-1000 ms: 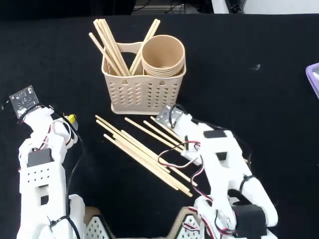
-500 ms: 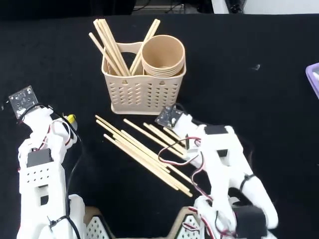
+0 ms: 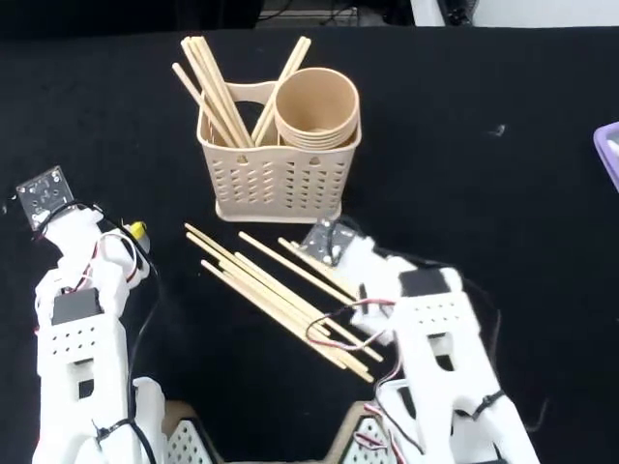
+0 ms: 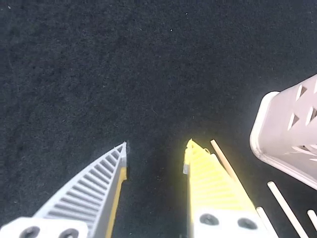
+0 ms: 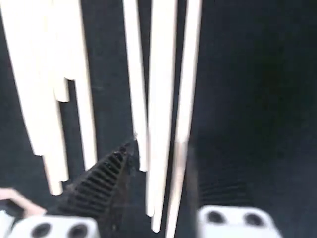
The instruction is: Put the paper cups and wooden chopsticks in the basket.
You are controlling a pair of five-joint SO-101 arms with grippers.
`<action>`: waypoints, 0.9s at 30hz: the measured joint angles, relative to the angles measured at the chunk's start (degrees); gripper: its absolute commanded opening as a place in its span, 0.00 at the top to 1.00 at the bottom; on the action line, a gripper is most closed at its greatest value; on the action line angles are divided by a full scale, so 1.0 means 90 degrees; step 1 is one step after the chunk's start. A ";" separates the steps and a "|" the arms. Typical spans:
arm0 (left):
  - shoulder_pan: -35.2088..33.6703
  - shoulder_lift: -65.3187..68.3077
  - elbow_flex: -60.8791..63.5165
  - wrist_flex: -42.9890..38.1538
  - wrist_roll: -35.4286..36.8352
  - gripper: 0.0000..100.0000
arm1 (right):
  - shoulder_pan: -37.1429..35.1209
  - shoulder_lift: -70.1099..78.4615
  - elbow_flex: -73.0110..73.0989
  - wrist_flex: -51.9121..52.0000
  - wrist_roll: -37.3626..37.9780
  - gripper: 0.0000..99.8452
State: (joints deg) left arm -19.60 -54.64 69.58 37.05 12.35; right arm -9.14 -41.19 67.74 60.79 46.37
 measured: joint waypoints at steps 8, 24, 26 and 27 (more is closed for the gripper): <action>0.0000 0.0000 0.0000 0.0000 0.0000 0.81 | -0.0518 0.1055 -0.0156 -0.0498 -0.0410 0.75; 0.0000 0.0000 0.0000 0.0000 0.0000 0.81 | -0.0527 0.2188 -0.0840 -0.0537 -0.0518 0.99; 0.0000 0.0000 0.0000 0.0000 0.0000 0.81 | -0.0440 0.1866 -0.0840 -0.0410 -0.0557 0.99; 0.0000 0.0000 0.0000 0.0000 0.0000 0.81 | -0.0381 0.1680 -0.0840 -0.0352 -0.0567 0.99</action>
State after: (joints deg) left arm -19.60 -54.64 69.58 37.05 12.35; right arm -12.57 -26.07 60.18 57.63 41.27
